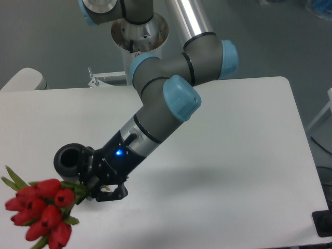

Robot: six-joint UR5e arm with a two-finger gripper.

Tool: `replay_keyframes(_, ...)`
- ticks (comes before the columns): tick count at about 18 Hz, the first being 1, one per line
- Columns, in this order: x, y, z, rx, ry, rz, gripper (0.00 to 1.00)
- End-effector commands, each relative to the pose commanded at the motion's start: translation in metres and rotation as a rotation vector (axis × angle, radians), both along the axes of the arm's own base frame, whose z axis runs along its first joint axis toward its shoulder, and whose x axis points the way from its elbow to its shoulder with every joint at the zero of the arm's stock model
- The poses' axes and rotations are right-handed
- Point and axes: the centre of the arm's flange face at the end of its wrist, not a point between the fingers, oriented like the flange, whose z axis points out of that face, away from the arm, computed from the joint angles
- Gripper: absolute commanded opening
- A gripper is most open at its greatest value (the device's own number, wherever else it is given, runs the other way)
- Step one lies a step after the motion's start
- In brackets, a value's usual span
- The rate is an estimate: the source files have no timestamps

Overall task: Insert the flowers into the vase
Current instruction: 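Carry the tulips over to the black vase, stems toward its opening, then lower the tulip stems into the black vase and tilt the blooms upright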

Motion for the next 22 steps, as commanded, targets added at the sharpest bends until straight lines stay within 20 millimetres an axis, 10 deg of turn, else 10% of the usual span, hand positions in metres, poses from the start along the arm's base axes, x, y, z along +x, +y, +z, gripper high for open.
replay_keyframes(7,0.024,-0.015,0.03,0.112,-0.089,-0.059,0.15)
replay_keyframes(22,0.071,-0.041,-0.021,0.206,-0.164,-0.148,0.18)
